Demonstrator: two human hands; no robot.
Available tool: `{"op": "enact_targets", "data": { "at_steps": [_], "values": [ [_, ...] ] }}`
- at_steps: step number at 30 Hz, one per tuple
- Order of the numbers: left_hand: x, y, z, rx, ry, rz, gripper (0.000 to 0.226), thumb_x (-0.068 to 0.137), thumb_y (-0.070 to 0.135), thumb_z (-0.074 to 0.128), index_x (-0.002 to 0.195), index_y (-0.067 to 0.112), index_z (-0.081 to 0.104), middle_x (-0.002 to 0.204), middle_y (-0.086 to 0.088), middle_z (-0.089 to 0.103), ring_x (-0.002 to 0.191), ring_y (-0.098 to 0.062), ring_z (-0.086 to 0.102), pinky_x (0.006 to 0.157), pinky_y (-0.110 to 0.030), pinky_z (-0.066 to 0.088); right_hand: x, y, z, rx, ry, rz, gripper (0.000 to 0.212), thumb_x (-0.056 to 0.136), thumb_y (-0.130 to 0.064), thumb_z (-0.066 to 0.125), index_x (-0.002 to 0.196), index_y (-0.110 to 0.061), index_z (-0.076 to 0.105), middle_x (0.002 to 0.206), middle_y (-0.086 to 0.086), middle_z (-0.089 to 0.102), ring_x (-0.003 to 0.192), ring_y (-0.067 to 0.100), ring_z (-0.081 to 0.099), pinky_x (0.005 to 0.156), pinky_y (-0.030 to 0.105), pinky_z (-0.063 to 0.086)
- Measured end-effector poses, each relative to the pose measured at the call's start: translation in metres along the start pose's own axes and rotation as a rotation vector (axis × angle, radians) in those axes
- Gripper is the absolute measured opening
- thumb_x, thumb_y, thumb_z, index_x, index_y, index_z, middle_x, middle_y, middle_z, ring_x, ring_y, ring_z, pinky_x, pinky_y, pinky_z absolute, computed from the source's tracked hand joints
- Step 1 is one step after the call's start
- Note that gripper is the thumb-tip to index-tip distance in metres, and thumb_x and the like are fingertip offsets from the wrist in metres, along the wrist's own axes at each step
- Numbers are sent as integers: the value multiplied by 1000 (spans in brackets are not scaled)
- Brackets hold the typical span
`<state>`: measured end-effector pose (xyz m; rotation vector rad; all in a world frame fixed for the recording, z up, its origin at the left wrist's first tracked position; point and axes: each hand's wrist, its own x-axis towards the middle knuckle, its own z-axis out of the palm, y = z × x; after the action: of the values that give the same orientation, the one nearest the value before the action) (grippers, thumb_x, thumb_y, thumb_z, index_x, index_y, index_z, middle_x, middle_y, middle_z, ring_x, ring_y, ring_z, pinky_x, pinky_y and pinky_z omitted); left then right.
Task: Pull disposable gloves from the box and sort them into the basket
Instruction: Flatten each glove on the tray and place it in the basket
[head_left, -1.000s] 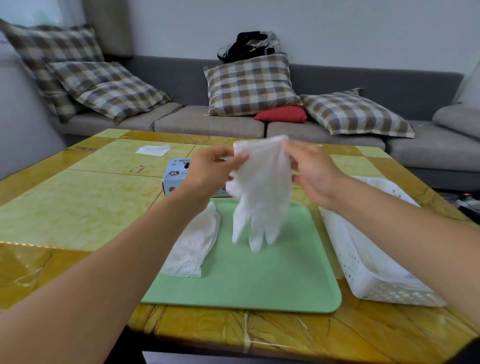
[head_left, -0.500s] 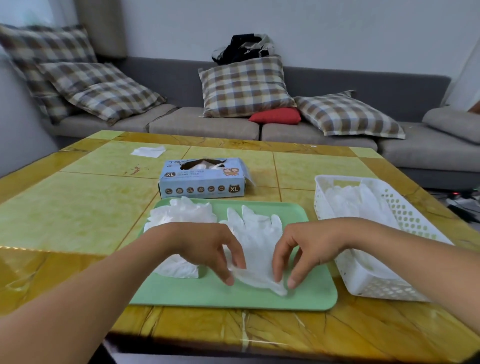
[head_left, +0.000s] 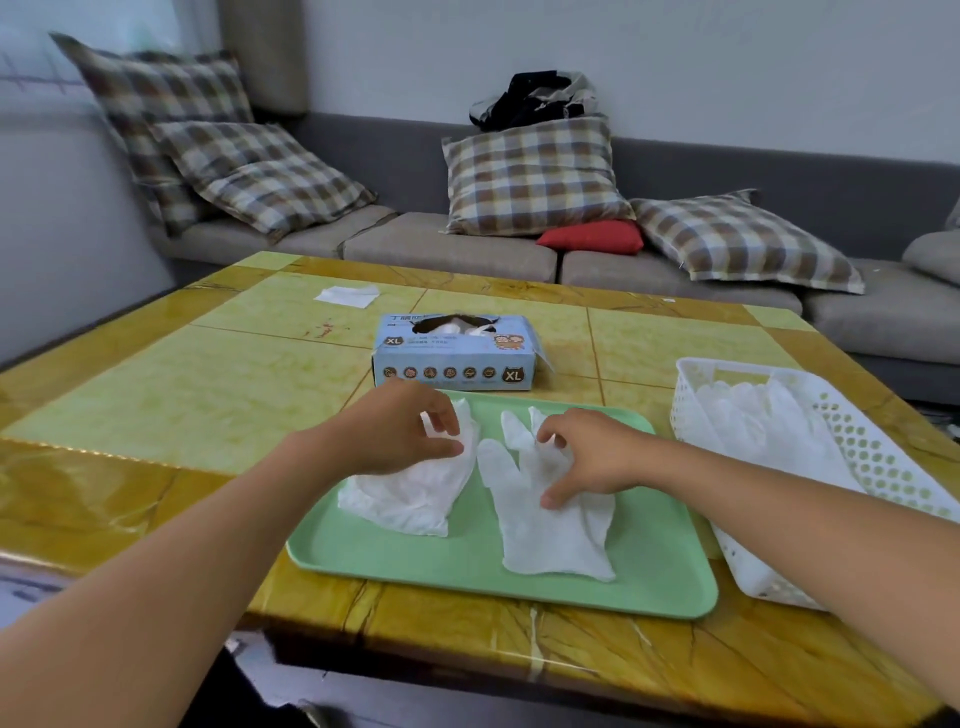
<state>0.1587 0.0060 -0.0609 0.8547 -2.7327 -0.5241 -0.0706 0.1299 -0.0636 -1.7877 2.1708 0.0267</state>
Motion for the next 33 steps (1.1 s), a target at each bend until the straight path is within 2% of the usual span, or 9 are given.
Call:
{"op": "enact_targets", "data": {
  "at_steps": [4,10,13,16,19,21,26,29,33],
  "values": [
    [-7,24,24,-13,-91,133,37,83,50,76,113,30,68,112,15,62,90,-3,59,85,-27,53,4,2,-1,312,-29,140,75,58,-31,98,120,-19,57,120,2,52,97,24,65,71,35,61],
    [-3,46,56,92,-320,256,44,88,47,73,127,32,62,129,7,54,116,-15,51,99,-33,44,10,7,-14,336,-28,228,125,62,-37,96,159,-24,18,146,3,40,100,19,61,59,27,56],
    [-2,46,51,55,-369,244,45,85,42,77,126,31,63,126,7,54,110,-10,49,99,-31,45,15,6,-25,544,210,370,98,84,-34,80,158,-13,20,114,4,56,81,20,65,56,29,53],
    [0,44,33,3,-387,235,41,82,35,81,121,31,66,121,11,59,102,-6,54,89,-23,45,12,-14,-25,502,452,178,52,88,-20,73,137,-14,55,113,-2,59,86,20,67,70,36,58],
    [-1,24,-5,-53,-208,183,18,84,25,80,102,24,75,101,14,71,90,-2,64,76,-15,47,5,-56,-11,348,276,-181,21,80,-20,83,99,-17,76,90,-4,74,75,7,67,71,30,52],
    [-6,0,-23,-18,-108,110,14,83,17,76,96,21,76,93,15,70,91,-3,65,79,-21,52,3,-80,5,262,143,-291,36,78,-32,85,109,-18,73,95,-5,73,81,10,68,74,28,54],
    [-29,-44,-30,50,-177,-51,70,74,32,85,136,38,53,143,13,45,133,-9,41,109,-32,38,8,-101,34,82,93,-348,45,82,-39,81,121,-18,71,119,-6,70,104,13,63,88,28,50],
    [-34,-47,-32,99,-268,-68,106,66,49,90,153,40,30,161,16,22,147,-8,22,122,-37,23,12,-91,32,241,108,-352,12,89,-26,76,92,-15,80,89,-6,76,81,8,66,78,31,53],
    [-33,-49,-24,95,-248,-82,119,67,46,90,159,35,16,164,15,16,149,-11,22,121,-34,23,15,-76,24,515,5,-274,38,97,-26,66,69,0,64,64,4,47,62,13,39,63,31,37]
  ]
}}
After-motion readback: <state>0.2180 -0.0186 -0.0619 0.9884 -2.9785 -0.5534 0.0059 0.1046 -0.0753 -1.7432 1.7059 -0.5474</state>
